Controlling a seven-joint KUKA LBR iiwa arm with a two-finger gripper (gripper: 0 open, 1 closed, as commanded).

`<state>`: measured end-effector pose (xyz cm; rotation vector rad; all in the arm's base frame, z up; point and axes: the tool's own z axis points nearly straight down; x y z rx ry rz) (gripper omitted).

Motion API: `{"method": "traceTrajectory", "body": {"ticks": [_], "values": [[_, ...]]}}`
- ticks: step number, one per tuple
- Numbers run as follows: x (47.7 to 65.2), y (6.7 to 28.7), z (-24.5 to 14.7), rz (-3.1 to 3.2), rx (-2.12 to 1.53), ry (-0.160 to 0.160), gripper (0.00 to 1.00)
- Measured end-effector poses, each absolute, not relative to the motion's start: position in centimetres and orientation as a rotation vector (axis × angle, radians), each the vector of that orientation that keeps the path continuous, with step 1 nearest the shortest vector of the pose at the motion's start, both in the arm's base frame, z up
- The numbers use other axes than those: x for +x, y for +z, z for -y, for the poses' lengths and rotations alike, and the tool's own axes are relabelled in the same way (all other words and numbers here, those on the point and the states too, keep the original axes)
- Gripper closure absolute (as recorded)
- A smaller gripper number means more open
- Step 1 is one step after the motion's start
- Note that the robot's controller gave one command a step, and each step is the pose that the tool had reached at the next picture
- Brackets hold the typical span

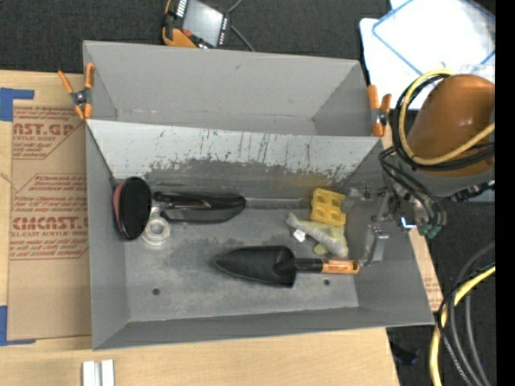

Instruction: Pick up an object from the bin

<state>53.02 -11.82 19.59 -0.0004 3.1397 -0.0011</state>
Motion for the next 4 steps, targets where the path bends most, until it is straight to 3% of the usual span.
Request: {"method": "traceTrajectory", "body": {"ticks": [2, 3, 4], "values": [[52.9, 20.0, 11.7, -3.142, -0.036, 0.000, 0.00], [49.0, 16.3, 10.7, -3.134, -0.172, 0.001, 0.00], [55.2, 17.8, 8.7, -3.069, -0.629, -0.005, 0.00]]}}
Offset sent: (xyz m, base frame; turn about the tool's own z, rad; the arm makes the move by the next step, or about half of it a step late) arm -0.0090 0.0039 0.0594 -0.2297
